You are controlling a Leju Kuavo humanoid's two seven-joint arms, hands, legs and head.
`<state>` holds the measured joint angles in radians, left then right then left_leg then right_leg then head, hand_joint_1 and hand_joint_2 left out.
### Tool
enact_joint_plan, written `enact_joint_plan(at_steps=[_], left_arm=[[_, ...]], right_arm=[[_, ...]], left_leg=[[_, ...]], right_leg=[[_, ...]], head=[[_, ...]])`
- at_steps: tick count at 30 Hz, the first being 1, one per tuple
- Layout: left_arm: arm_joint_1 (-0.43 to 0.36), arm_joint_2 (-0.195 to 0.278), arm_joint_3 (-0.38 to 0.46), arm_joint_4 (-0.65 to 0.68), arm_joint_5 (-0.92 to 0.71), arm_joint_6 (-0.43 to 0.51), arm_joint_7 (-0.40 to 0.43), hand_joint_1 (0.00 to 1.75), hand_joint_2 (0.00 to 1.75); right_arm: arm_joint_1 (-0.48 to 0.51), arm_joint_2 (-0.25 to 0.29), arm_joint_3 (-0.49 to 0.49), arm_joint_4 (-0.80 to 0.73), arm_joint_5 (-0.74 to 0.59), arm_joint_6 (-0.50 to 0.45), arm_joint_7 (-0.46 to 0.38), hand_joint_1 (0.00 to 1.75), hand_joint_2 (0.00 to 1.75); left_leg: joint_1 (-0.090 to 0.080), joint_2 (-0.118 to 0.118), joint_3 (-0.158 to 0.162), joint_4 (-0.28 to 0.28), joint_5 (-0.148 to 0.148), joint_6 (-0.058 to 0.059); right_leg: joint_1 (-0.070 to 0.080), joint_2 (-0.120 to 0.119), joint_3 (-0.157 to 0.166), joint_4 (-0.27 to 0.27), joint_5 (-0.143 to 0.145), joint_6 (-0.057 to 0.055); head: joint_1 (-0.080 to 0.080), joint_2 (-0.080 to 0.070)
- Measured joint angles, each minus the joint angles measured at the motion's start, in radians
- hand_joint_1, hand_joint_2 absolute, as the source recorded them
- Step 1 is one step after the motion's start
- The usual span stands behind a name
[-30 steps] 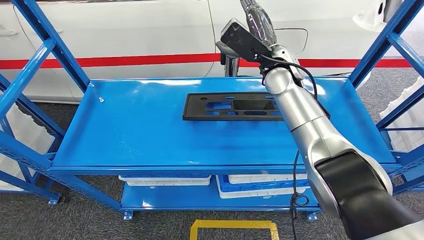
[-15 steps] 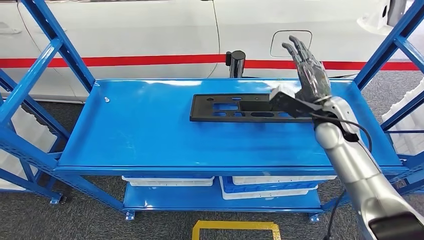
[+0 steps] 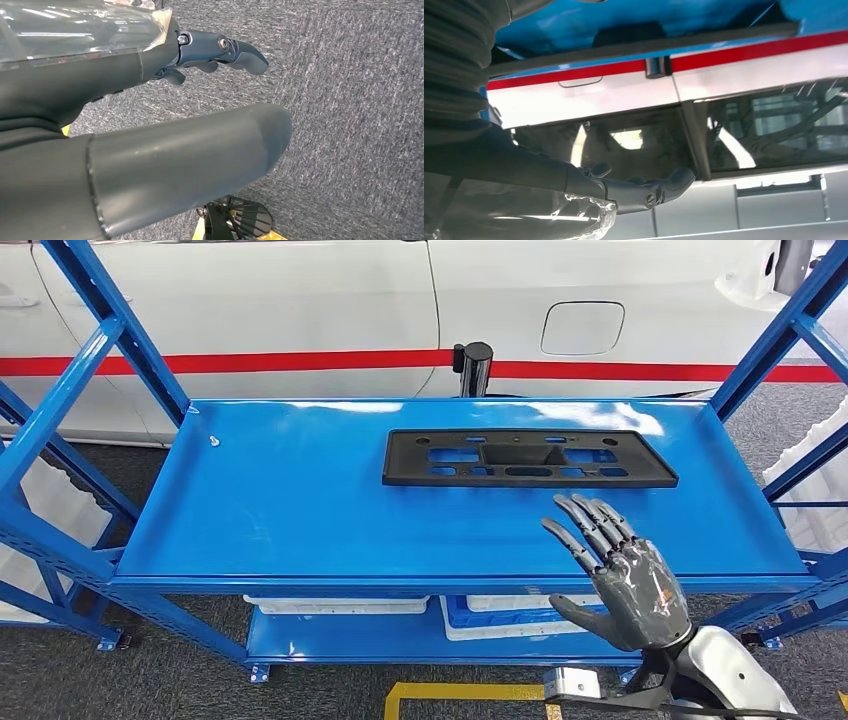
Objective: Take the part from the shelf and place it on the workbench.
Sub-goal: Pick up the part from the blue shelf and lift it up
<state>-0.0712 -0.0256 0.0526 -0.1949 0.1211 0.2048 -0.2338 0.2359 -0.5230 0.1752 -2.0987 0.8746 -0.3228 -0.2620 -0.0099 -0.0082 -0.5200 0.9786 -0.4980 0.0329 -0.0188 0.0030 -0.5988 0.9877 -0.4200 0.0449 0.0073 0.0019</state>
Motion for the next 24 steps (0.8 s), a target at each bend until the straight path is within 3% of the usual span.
enact_joint_plan(at_steps=[6, 12, 24], left_arm=[[-0.002, -0.006, 0.003, 0.000, -0.013, 0.007, 0.001, 0.00, 0.00], [-0.027, -0.018, -0.005, -0.001, -0.055, 0.008, 0.023, 0.00, 0.00], [-0.062, -0.037, -0.027, -0.001, -0.095, 0.006, 0.054, 0.00, 0.00]], right_arm=[[-0.039, 0.017, 0.080, 0.004, 0.085, 0.035, 0.032, 0.00, 1.75], [-0.133, 0.090, 0.192, 0.073, 0.211, 0.039, 0.121, 0.00, 1.75], [-0.237, 0.206, 0.282, 0.180, 0.252, 0.040, 0.177, 0.00, 1.75]], left_leg=[[-0.002, 0.001, 0.004, 0.000, 0.000, 0.001], [-0.002, 0.000, 0.006, 0.000, 0.001, 0.002], [-0.002, 0.001, 0.006, 0.000, 0.001, 0.002]], right_leg=[[0.000, 0.000, 0.005, 0.000, 0.000, 0.000], [0.000, 0.000, 0.006, 0.000, 0.000, 0.000], [0.000, 0.000, 0.006, 0.000, 0.000, 0.000]], head=[[0.000, 0.000], [0.000, 0.000], [0.000, 0.000]])
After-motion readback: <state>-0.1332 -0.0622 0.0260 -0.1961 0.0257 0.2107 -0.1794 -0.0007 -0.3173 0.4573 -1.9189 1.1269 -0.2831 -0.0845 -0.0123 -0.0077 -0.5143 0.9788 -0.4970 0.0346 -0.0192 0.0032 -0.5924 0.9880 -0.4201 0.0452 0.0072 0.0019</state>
